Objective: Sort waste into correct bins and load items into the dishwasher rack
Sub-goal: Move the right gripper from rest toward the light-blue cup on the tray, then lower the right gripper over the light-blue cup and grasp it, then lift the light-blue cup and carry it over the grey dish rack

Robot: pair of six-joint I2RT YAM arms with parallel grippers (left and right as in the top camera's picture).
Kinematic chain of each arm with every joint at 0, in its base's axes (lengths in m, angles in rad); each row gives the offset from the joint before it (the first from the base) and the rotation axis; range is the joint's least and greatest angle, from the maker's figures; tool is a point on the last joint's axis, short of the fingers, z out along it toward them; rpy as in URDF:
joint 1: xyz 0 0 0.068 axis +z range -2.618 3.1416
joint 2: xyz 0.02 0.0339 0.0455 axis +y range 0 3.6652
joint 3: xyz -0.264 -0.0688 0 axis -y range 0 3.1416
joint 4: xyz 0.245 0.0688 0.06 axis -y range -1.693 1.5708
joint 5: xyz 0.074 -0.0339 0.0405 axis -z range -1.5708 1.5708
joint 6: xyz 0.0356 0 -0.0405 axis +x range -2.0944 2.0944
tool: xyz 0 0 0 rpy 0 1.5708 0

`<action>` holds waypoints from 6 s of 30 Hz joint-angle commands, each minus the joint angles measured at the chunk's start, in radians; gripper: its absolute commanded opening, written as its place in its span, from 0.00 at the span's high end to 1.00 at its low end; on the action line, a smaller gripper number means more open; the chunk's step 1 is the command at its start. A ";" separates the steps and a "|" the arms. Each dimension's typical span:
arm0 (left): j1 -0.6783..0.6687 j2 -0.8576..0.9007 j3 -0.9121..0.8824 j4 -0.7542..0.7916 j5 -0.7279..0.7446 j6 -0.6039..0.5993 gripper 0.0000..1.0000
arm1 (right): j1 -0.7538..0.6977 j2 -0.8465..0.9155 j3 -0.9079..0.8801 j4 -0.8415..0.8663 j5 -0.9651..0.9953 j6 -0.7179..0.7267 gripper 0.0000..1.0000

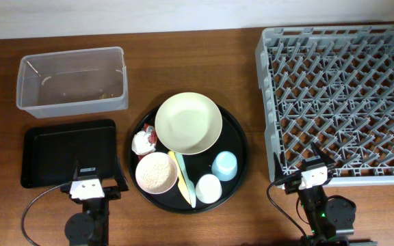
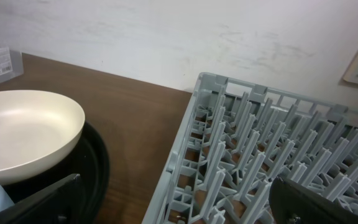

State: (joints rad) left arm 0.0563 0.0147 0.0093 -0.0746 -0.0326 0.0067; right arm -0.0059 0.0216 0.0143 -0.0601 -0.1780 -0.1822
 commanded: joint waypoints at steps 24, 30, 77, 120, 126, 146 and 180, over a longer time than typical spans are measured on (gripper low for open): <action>-0.002 -0.003 0.000 -0.009 0.011 0.008 0.01 | 0.005 -0.006 -0.009 0.000 0.005 0.006 0.02; -0.002 -0.003 0.000 -0.009 0.011 0.008 0.01 | 0.005 -0.006 -0.009 0.000 0.005 0.006 0.02; -0.002 -0.003 0.000 -0.009 0.011 0.008 0.01 | 0.103 1.166 1.082 -0.774 -0.460 0.401 0.02; -0.002 -0.003 0.000 -0.009 0.011 0.008 0.01 | 0.602 1.625 1.128 -0.853 0.076 0.650 0.15; -0.002 -0.003 0.000 -0.009 0.011 0.008 0.01 | 0.602 1.625 1.125 -0.868 0.058 0.651 0.13; -0.002 -0.003 0.000 -0.009 0.011 0.008 0.01 | 0.600 1.637 1.132 -0.870 0.112 0.662 0.31; -0.002 -0.003 0.000 -0.009 0.011 0.008 0.01 | 0.365 1.477 1.559 -1.257 0.617 0.662 0.34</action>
State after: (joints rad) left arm 0.0563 0.0158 0.0101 -0.0757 -0.0326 0.0067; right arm 0.4805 1.5154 1.5528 -1.3094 0.3264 0.4706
